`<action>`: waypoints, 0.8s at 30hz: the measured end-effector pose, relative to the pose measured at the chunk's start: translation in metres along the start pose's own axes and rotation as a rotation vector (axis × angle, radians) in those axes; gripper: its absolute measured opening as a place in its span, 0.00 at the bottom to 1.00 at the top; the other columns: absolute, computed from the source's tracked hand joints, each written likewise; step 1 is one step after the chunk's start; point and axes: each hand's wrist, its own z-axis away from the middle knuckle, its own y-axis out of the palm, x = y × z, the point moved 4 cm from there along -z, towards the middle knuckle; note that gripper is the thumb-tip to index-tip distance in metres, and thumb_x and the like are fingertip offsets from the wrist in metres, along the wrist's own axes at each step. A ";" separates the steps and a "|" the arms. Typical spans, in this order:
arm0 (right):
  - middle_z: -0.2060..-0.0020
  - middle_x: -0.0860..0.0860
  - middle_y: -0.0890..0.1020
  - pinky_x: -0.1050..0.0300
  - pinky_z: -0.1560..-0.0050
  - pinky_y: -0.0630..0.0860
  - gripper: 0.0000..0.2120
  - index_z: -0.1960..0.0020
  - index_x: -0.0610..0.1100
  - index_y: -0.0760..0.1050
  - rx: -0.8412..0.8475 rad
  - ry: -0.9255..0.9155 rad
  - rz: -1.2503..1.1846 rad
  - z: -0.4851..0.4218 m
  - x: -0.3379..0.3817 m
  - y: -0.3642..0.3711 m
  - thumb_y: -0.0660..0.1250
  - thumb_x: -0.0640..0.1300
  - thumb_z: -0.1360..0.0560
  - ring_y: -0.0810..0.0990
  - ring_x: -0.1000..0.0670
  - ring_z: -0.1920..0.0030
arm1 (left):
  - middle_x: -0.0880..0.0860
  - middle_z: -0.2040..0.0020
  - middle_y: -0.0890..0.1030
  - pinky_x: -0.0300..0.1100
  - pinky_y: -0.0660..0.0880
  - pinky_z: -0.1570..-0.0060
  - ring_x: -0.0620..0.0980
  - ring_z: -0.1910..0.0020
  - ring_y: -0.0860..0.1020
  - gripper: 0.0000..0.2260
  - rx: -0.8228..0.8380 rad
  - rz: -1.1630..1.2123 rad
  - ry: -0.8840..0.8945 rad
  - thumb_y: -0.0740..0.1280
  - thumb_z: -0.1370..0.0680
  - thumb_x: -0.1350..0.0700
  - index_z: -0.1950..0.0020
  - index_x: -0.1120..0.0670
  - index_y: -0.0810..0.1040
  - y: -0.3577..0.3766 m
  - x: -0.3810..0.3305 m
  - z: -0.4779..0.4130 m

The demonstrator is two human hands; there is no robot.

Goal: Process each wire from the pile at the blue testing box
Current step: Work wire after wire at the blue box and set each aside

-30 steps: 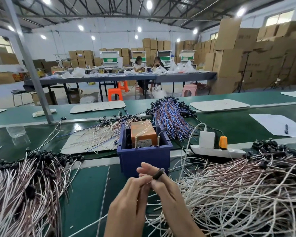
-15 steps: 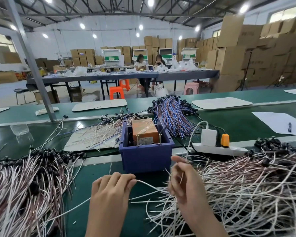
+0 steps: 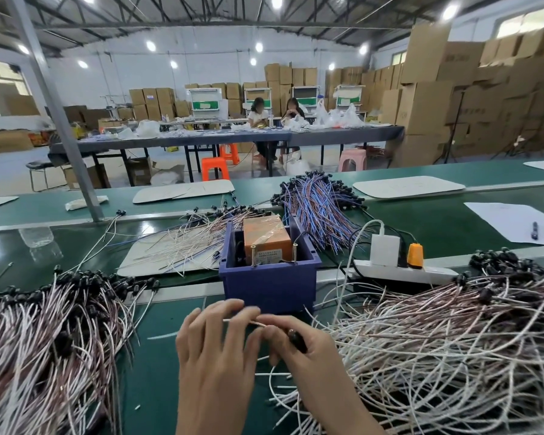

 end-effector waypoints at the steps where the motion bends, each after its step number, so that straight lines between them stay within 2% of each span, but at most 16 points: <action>1: 0.67 0.51 0.82 0.66 0.64 0.72 0.09 0.44 0.63 0.82 -0.022 -0.008 -0.001 0.001 0.000 -0.001 0.66 0.59 0.22 0.76 0.59 0.67 | 0.52 0.43 0.79 0.53 0.67 0.38 0.54 0.41 0.73 0.11 -0.023 0.023 -0.066 0.64 0.23 0.51 0.43 0.51 0.79 -0.003 -0.001 -0.001; 4: 0.67 0.50 0.83 0.68 0.67 0.68 0.09 0.46 0.65 0.81 -0.108 -0.011 -0.004 0.002 0.002 -0.006 0.65 0.61 0.23 0.73 0.60 0.70 | 0.44 0.46 0.76 0.41 0.69 0.46 0.49 0.48 0.72 0.08 -0.103 0.213 -0.245 0.63 0.22 0.51 0.44 0.46 0.75 -0.015 0.001 -0.004; 6: 0.67 0.50 0.83 0.68 0.66 0.69 0.09 0.47 0.65 0.81 -0.155 -0.020 -0.013 0.002 0.003 -0.010 0.64 0.61 0.23 0.73 0.60 0.69 | 0.39 0.53 0.79 0.30 0.69 0.56 0.43 0.56 0.75 0.06 -0.019 0.414 -0.456 0.61 0.22 0.48 0.51 0.39 0.76 -0.015 0.007 -0.005; 7: 0.67 0.50 0.82 0.69 0.66 0.69 0.09 0.47 0.65 0.81 -0.164 -0.023 -0.017 0.001 0.003 -0.011 0.64 0.61 0.23 0.74 0.60 0.69 | 0.39 0.55 0.82 0.28 0.70 0.60 0.43 0.58 0.78 0.07 0.065 0.530 -0.619 0.60 0.21 0.46 0.52 0.39 0.78 -0.009 0.012 -0.004; 8: 0.67 0.50 0.82 0.69 0.65 0.70 0.08 0.47 0.65 0.81 -0.162 -0.023 -0.016 0.001 0.003 -0.011 0.65 0.60 0.23 0.74 0.60 0.69 | 0.40 0.56 0.84 0.30 0.72 0.59 0.44 0.58 0.80 0.09 0.154 0.664 -0.801 0.60 0.19 0.45 0.52 0.40 0.81 -0.001 0.017 -0.002; 10: 0.67 0.50 0.83 0.69 0.65 0.70 0.07 0.47 0.64 0.81 -0.128 -0.022 0.007 0.002 0.002 -0.011 0.66 0.58 0.22 0.75 0.60 0.68 | 0.46 0.53 0.87 0.43 0.75 0.53 0.47 0.50 0.83 0.13 0.260 0.960 -1.154 0.58 0.15 0.49 0.47 0.46 0.83 0.013 0.026 0.004; 12: 0.67 0.50 0.83 0.68 0.65 0.70 0.06 0.46 0.63 0.81 -0.083 -0.014 0.039 0.002 0.001 -0.008 0.67 0.55 0.20 0.75 0.60 0.68 | 0.51 0.49 0.87 0.48 0.75 0.52 0.51 0.45 0.82 0.16 0.234 1.259 -1.389 0.55 0.15 0.49 0.42 0.53 0.81 0.020 0.033 0.004; 15: 0.66 0.50 0.83 0.64 0.63 0.73 0.07 0.47 0.63 0.81 -0.044 -0.002 0.077 0.003 0.000 -0.003 0.67 0.52 0.19 0.77 0.58 0.67 | 0.52 0.46 0.86 0.48 0.76 0.51 0.50 0.47 0.85 0.16 0.156 1.524 -1.466 0.55 0.16 0.49 0.40 0.53 0.80 0.020 0.037 -0.001; 17: 0.66 0.50 0.84 0.64 0.63 0.74 0.07 0.47 0.63 0.81 -0.040 -0.002 0.080 0.003 -0.001 -0.003 0.67 0.51 0.19 0.77 0.58 0.66 | 0.50 0.53 0.87 0.46 0.82 0.56 0.48 0.55 0.86 0.17 0.104 1.573 -1.492 0.57 0.16 0.50 0.47 0.52 0.85 0.018 0.040 0.000; 19: 0.66 0.50 0.84 0.66 0.64 0.72 0.07 0.48 0.62 0.81 -0.045 -0.006 0.065 0.003 0.000 -0.003 0.68 0.50 0.19 0.76 0.59 0.67 | 0.48 0.62 0.84 0.44 0.83 0.59 0.47 0.62 0.85 0.18 0.064 1.584 -1.498 0.59 0.17 0.50 0.56 0.50 0.88 0.018 0.044 0.002; 20: 0.66 0.50 0.84 0.66 0.64 0.72 0.07 0.48 0.62 0.81 -0.052 -0.009 0.056 0.003 0.001 -0.004 0.68 0.50 0.19 0.76 0.59 0.67 | 0.48 0.64 0.82 0.45 0.81 0.57 0.47 0.64 0.84 0.17 0.060 1.583 -1.483 0.60 0.17 0.50 0.55 0.50 0.87 0.018 0.045 0.002; 22: 0.65 0.49 0.84 0.66 0.65 0.71 0.06 0.48 0.61 0.81 -0.078 -0.015 0.035 0.003 0.002 -0.005 0.67 0.51 0.19 0.75 0.59 0.68 | 0.48 0.66 0.79 0.47 0.76 0.53 0.46 0.66 0.82 0.14 0.071 1.547 -1.418 0.59 0.17 0.51 0.48 0.51 0.85 0.020 0.046 0.003; 24: 0.65 0.49 0.84 0.65 0.66 0.70 0.06 0.48 0.62 0.80 -0.136 -0.021 0.009 0.003 0.003 -0.008 0.66 0.51 0.19 0.74 0.59 0.69 | 0.48 0.69 0.76 0.44 0.74 0.56 0.45 0.68 0.79 0.13 0.079 1.461 -1.336 0.58 0.16 0.53 0.41 0.53 0.82 0.021 0.045 0.003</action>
